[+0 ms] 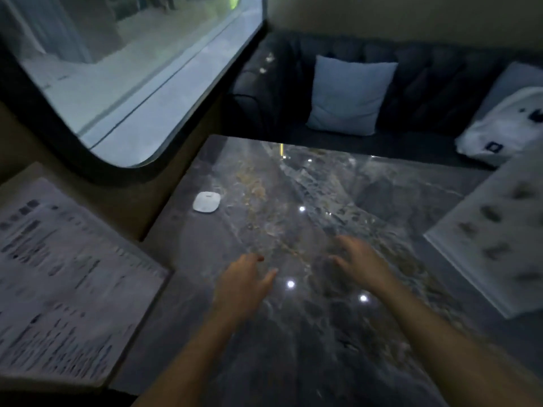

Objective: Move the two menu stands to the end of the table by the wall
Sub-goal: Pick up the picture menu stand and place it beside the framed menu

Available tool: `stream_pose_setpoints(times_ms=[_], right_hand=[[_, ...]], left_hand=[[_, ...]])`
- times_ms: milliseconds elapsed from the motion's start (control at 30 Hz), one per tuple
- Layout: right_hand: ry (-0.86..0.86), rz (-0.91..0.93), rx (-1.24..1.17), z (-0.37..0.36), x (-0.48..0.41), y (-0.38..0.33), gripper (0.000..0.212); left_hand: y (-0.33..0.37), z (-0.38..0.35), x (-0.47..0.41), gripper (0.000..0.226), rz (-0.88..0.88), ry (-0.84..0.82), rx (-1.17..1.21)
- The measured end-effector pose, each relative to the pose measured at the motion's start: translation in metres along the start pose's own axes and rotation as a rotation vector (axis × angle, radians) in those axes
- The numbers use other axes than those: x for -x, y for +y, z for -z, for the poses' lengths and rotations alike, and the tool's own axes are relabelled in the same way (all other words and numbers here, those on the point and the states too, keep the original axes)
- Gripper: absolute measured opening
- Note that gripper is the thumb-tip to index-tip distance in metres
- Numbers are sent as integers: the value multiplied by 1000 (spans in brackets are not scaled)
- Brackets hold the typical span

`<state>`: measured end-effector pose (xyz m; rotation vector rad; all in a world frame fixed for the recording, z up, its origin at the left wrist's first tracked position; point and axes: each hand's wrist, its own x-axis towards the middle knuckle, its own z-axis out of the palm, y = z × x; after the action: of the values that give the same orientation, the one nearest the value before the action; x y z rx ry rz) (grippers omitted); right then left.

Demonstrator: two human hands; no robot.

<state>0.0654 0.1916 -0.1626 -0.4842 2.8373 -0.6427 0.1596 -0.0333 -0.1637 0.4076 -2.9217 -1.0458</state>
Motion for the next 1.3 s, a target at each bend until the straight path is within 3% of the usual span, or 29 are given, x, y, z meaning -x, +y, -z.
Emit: stream_pose_setpoints(times_ms=[433, 600, 733, 933, 1067, 1167, 1300], right_hand=[[167, -504, 15, 67, 121, 158, 42], [374, -709, -55, 81, 154, 206, 23], [527, -875, -132, 94, 167, 233, 28], [567, -800, -310, 103, 160, 247, 44], [585, -699, -350, 104, 148, 247, 27], [621, -659, -341, 105, 142, 247, 24], [674, -667, -395, 107, 140, 248, 22]], left_hand=[[167, -113, -57, 43, -324, -317, -66], [225, -144, -79, 48, -382, -364, -62], [274, -163, -106, 51, -412, -404, 39], [328, -179, -131, 64, -486, -510, 342], [343, -182, -138, 40, -425, -597, 500], [345, -176, -136, 16, -413, -515, 507], [337, -165, -130, 17, -489, -405, 455]])
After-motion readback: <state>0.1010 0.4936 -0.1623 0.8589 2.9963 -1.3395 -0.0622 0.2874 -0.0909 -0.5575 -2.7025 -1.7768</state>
